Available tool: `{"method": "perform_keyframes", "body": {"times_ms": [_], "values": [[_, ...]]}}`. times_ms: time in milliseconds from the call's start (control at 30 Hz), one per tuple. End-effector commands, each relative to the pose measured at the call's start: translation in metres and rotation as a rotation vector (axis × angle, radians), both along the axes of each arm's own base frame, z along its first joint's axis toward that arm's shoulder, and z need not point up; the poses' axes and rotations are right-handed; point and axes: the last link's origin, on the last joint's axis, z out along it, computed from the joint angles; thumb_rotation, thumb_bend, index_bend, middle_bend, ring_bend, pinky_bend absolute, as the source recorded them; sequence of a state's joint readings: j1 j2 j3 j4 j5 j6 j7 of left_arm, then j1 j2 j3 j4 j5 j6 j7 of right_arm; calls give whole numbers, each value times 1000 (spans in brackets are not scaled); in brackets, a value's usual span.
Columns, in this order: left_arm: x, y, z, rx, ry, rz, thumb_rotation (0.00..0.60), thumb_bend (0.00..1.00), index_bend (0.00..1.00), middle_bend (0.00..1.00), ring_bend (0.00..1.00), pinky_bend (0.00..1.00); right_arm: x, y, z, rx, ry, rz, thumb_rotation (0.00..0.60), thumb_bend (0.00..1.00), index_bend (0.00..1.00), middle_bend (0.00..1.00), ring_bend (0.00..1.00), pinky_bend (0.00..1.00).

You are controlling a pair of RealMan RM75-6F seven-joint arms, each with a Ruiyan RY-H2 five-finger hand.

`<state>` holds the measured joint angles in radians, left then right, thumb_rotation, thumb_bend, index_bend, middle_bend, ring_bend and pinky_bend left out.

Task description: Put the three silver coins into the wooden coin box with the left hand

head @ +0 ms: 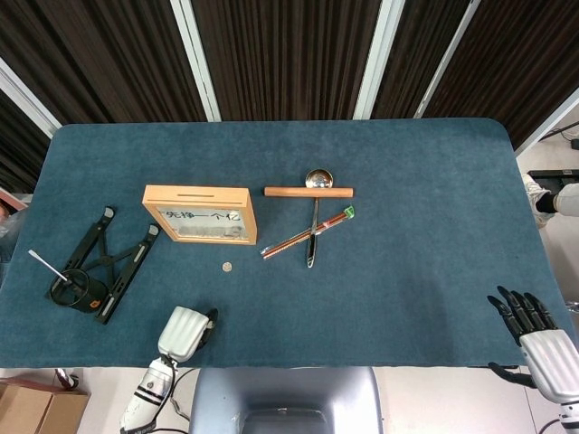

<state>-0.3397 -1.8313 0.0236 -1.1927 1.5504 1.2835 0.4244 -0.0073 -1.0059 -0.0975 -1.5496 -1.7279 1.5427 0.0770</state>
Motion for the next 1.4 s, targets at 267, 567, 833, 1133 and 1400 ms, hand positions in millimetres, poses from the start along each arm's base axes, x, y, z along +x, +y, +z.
{"method": "perform_keyframes", "body": {"times_ms": [267, 567, 833, 1133, 1400], "values": [[-1, 1, 2, 11, 3, 0, 600, 407, 524, 1000, 1000, 1000, 0, 0, 0, 0, 1, 0, 600, 149, 0, 0, 0, 0], [-3, 2, 5, 19, -4, 4, 600, 441, 576, 1000, 1000, 1000, 0, 0, 0, 1, 3, -1, 600, 149, 0, 0, 0, 0], [-4, 5, 9, 31, -31, 5, 600, 509, 608, 1000, 1000, 1000, 0, 0, -1, 1, 4, 0, 600, 149, 0, 0, 0, 0], [36, 50, 92, 209, -257, -63, 600, 531, 613, 1000, 1000, 1000, -1, -1, 0, -2, 3, -2, 600, 149, 0, 0, 0, 0], [101, 122, 190, 323, -389, -12, 600, 544, 610, 1000, 1000, 1000, -1, -3, -1, -7, 6, -11, 600, 149, 0, 0, 0, 0]]}}
